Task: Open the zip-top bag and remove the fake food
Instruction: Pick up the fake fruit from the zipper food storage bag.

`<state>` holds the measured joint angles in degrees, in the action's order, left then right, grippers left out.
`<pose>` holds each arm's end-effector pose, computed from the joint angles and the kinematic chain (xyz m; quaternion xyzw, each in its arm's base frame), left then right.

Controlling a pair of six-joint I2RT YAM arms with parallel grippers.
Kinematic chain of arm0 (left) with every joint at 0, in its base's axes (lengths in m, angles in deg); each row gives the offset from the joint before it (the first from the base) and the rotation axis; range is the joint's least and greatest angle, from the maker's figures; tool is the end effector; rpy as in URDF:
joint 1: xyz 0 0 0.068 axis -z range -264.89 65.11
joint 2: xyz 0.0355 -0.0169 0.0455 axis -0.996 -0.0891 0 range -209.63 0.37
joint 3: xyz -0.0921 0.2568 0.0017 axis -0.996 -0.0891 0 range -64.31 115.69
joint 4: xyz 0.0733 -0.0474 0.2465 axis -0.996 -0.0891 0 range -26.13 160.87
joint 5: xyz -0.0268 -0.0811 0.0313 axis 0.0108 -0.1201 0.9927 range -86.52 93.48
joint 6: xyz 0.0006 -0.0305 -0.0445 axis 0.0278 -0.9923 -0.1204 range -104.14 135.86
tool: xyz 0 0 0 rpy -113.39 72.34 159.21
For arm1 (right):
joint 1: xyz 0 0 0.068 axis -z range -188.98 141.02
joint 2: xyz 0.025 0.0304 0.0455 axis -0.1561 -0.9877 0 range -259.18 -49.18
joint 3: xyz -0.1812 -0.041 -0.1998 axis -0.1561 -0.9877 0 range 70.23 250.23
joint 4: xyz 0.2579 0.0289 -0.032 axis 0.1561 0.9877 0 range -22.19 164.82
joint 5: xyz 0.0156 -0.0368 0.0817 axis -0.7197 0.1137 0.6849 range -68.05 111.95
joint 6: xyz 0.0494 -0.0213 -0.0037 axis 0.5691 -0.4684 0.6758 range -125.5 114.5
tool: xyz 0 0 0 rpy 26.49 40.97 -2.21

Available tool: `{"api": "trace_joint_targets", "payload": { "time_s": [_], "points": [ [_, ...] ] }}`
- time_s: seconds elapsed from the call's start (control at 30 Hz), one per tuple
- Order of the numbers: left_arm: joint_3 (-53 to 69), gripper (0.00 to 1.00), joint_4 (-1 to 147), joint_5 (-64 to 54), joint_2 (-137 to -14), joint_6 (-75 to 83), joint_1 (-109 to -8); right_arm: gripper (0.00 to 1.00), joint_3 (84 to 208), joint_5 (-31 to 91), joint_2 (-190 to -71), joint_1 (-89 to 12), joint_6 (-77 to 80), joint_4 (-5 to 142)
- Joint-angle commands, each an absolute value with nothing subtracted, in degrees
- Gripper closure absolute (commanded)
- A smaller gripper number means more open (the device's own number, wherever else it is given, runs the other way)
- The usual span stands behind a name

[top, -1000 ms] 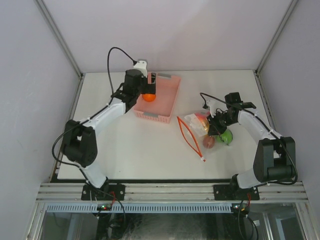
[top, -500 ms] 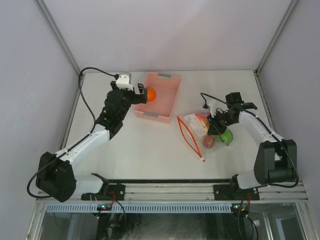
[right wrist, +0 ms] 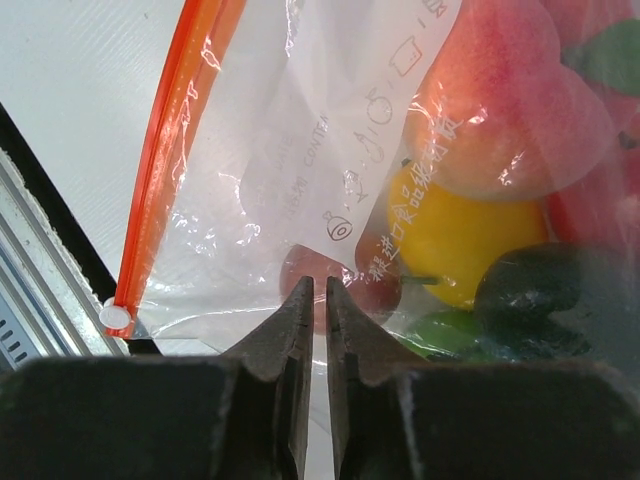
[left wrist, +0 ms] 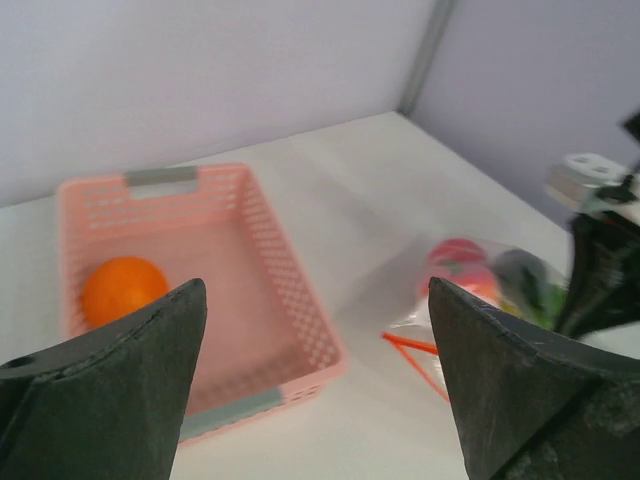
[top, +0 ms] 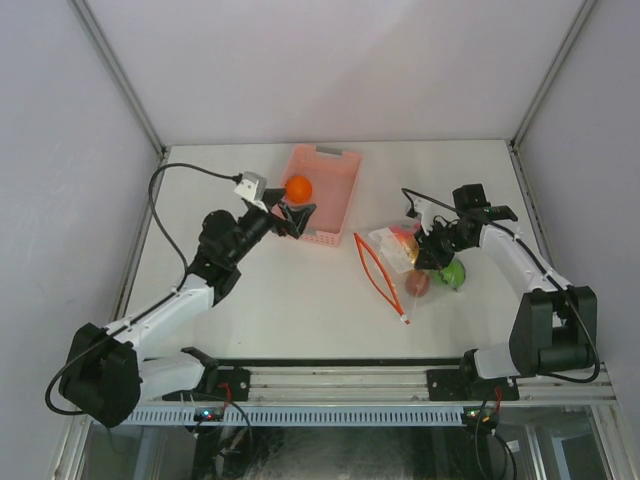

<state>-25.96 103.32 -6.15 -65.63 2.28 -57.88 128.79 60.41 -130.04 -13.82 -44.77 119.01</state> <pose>0.2345 -0.1263 0.3033 0.1402 0.6626 -0.3077 0.6683 0.2537 0.0437 0.2390 -0.3947 0.8483 0.2712 0.2259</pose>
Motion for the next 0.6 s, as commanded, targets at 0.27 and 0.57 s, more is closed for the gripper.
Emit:
{"api": "trace_joint_targets", "payload": {
  "time_s": [0.27,0.57],
  "points": [
    [-37.35,0.18,119.65,-19.63,-66.31,17.4,-43.55,0.84,130.96,63.96,-125.1,-13.63,-51.32,121.88],
    [-38.59,0.47,122.82,-18.84,-75.12,22.01,-36.8,0.76,129.27,62.96,-124.18,-14.78,-63.43,126.77]
  ]
}}
